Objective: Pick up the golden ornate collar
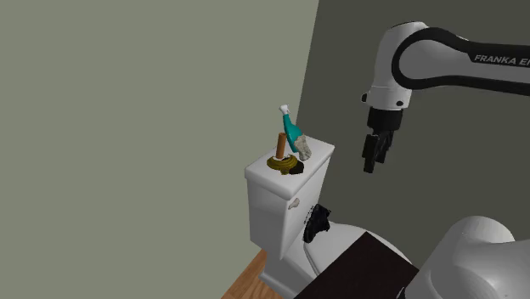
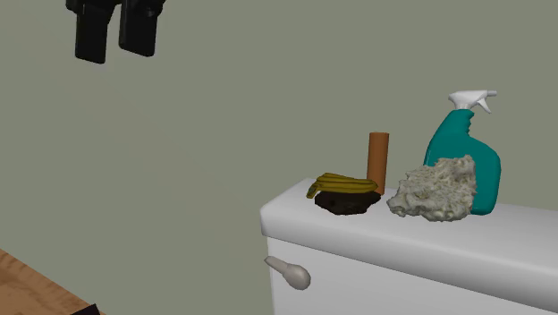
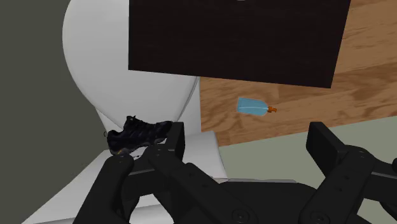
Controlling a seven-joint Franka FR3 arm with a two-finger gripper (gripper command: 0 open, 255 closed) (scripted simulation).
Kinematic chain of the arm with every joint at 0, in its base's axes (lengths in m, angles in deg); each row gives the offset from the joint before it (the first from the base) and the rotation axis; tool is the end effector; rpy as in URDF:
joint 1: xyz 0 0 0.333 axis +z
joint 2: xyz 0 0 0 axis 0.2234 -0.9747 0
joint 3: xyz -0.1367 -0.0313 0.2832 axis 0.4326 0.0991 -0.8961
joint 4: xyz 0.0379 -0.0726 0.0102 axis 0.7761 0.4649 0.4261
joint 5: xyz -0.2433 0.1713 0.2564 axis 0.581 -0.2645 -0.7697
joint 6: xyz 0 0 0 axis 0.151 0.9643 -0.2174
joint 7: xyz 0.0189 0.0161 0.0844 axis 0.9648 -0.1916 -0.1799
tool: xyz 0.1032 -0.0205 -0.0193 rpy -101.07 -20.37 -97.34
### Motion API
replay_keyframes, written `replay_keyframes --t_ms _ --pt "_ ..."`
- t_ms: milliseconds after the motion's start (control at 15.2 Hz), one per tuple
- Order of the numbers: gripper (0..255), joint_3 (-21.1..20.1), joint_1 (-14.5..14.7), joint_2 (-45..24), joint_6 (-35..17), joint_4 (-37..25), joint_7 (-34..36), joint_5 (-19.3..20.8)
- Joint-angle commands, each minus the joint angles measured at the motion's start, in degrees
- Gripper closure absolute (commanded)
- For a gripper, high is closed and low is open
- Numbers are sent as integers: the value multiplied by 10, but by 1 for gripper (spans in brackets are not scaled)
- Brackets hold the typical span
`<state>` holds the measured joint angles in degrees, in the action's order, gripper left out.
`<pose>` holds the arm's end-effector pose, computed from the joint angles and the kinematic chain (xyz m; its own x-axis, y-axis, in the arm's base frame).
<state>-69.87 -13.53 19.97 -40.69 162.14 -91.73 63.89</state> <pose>0.2824 -0.0317 0.5587 0.9790 0.1153 -0.1683 0.1099 -0.9931 -0.0410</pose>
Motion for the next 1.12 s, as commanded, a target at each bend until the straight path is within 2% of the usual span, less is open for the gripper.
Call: replay_keyframes --t_ms 0,528,1056 --pt "0 0 0 0 0 0 0 0" --pt "0 16 0 -159 -133 -45 -3 0" --pt "0 31 0 -328 -226 -138 -11 -11"
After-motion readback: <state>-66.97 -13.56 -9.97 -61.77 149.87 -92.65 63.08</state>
